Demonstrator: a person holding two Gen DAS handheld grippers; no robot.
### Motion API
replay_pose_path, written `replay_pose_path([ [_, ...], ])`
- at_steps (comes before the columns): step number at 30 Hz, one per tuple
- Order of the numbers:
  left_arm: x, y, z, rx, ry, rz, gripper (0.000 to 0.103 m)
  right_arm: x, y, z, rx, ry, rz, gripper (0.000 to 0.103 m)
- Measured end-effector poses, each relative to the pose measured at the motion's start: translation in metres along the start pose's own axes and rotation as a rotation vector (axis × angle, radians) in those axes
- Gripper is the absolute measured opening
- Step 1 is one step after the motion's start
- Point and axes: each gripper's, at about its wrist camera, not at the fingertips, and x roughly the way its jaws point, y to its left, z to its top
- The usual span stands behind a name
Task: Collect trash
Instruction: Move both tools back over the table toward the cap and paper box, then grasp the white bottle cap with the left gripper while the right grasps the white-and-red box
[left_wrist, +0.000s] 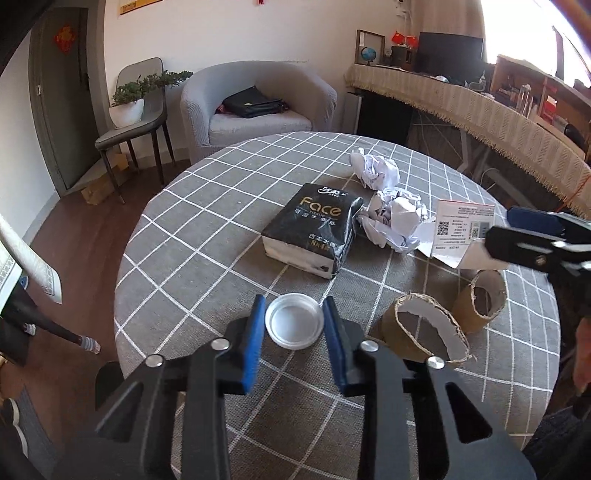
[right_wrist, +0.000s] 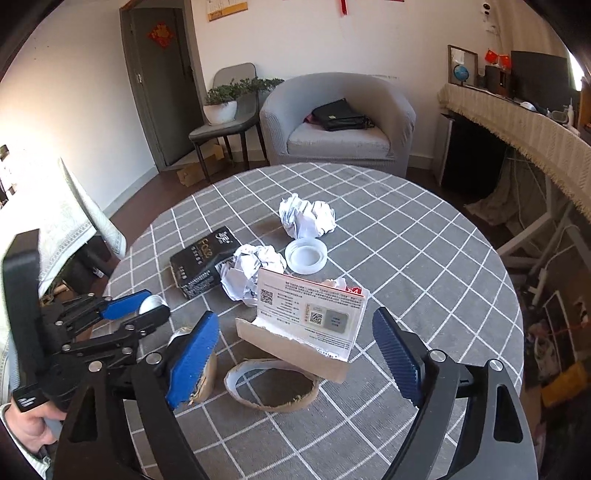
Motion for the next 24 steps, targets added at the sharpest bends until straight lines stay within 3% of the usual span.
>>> replay_pose_path([
  [24,-0.019,0.017,0.0,-0.023,-0.041,-0.028,0.033,0.044,0.004,0.006,0.063,0.074,-0.097,0.086],
])
